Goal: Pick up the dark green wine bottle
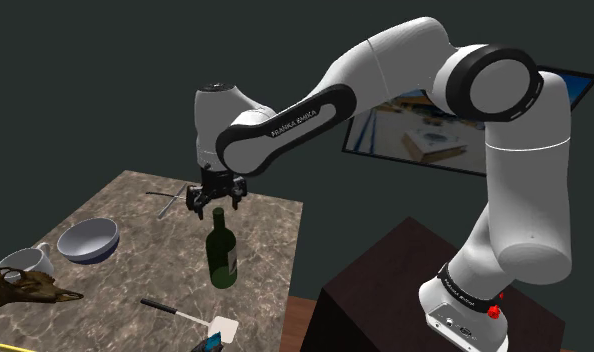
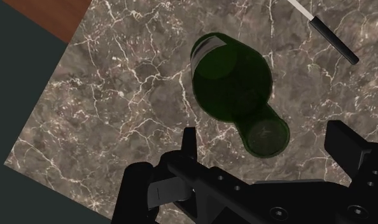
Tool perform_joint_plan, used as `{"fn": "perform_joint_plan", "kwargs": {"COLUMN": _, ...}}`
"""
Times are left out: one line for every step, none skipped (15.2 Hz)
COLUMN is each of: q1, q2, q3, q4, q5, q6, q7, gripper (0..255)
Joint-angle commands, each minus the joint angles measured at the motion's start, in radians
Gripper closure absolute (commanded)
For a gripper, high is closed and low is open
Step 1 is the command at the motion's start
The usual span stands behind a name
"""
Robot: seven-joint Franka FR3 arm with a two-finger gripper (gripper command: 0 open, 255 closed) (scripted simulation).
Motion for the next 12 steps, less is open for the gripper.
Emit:
{"fn": "perform_joint_plan", "kwargs": {"q1": 0.003, "q2": 0.018, "q3": -0.005, "q4": -0.004, "q5": -0.007, "q6": 0.021, "q7": 0.003, "gripper": 0}}
{"fn": "perform_joint_plan", "kwargs": {"q1": 0.005, "q2": 0.025, "q3": -0.007, "q4": -0.006, "q5": -0.01, "q6": 0.031, "q7": 0.005, "gripper": 0}}
{"fn": "perform_joint_plan", "kwargs": {"q1": 0.006, "q2": 0.03, "q3": -0.008, "q4": -0.008, "q5": -0.012, "q6": 0.037, "q7": 0.006, "gripper": 0}}
{"fn": "perform_joint_plan", "kwargs": {"q1": 0.006, "q2": 0.03, "q3": -0.008, "q4": -0.008, "q5": -0.012, "q6": 0.037, "q7": 0.006, "gripper": 0}}
{"fn": "perform_joint_plan", "kwargs": {"q1": 0.007, "q2": 0.033, "q3": -0.008, "q4": -0.005, "q5": -0.013, "q6": 0.037, "q7": 0.007, "gripper": 255}}
{"fn": "perform_joint_plan", "kwargs": {"q1": 0.007, "q2": 0.034, "q3": -0.008, "q4": -0.004, "q5": -0.013, "q6": 0.037, "q7": 0.006, "gripper": 255}}
{"fn": "perform_joint_plan", "kwargs": {"q1": 0.006, "q2": 0.033, "q3": -0.009, "q4": -0.005, "q5": -0.013, "q6": 0.037, "q7": 0.006, "gripper": 255}}
{"fn": "perform_joint_plan", "kwargs": {"q1": 0.006, "q2": 0.033, "q3": -0.009, "q4": -0.006, "q5": -0.013, "q6": 0.038, "q7": 0.006, "gripper": 255}}
{"fn": "perform_joint_plan", "kwargs": {"q1": 0.006, "q2": 0.032, "q3": -0.008, "q4": -0.008, "q5": -0.013, "q6": 0.039, "q7": 0.006, "gripper": 255}}
{"fn": "perform_joint_plan", "kwargs": {"q1": 0.006, "q2": 0.033, "q3": -0.008, "q4": -0.007, "q5": -0.013, "q6": 0.039, "q7": 0.006, "gripper": 255}}
{"fn": "perform_joint_plan", "kwargs": {"q1": 0.006, "q2": 0.033, "q3": -0.008, "q4": -0.006, "q5": -0.013, "q6": 0.038, "q7": 0.006, "gripper": 255}}
{"fn": "perform_joint_plan", "kwargs": {"q1": 0.006, "q2": 0.032, "q3": -0.008, "q4": -0.007, "q5": -0.013, "q6": 0.038, "q7": 0.005, "gripper": 255}}
